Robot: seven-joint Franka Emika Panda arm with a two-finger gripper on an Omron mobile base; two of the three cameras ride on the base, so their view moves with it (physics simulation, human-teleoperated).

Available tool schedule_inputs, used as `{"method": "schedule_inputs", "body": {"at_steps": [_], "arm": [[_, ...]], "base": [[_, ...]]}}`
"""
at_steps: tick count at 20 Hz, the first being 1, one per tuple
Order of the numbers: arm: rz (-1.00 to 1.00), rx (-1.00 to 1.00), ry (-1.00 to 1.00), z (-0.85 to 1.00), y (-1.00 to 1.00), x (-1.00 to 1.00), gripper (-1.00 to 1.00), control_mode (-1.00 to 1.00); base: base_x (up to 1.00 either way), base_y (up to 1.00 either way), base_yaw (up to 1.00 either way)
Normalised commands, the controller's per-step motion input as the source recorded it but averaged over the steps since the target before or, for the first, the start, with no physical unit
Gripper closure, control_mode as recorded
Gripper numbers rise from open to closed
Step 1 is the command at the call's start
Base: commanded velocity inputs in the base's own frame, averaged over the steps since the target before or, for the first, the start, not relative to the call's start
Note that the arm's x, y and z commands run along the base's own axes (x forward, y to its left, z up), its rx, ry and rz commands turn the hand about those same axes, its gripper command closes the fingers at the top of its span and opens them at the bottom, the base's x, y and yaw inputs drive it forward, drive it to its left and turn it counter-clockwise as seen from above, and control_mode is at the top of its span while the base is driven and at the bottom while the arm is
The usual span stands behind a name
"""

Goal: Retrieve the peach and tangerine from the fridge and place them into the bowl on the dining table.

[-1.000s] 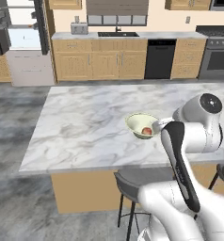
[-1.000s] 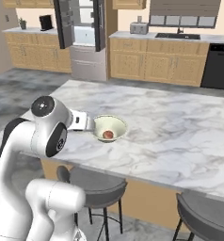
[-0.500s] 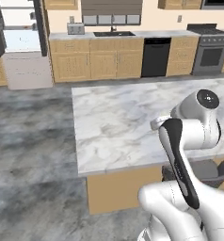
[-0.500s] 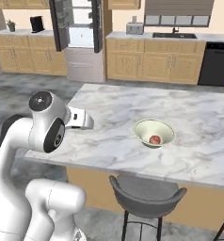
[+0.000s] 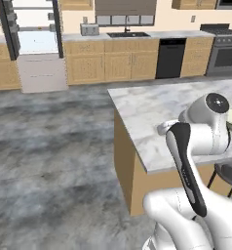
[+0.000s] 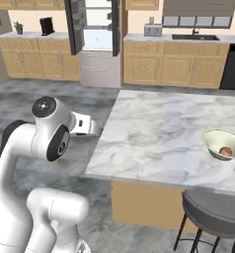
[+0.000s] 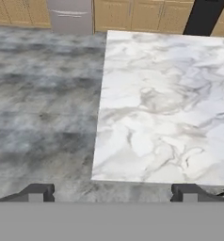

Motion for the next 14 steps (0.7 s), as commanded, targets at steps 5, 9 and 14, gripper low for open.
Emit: {"method": "schedule_inputs", "body": {"at_steps": [5, 9, 14], "arm": [[0.00, 0.00, 0.00, 0.00, 0.00, 0.00, -1.00, 1.00], [0.00, 0.00, 0.00, 0.00, 0.00, 0.00, -1.00, 1.00], [0.00, 0.00, 0.00, 0.00, 0.00, 0.00, -1.00, 1.00]], "base": [[0.00, 1.00, 0.00], [0.28, 1.00, 0.00], [0.96, 0.95, -0.03]]}}
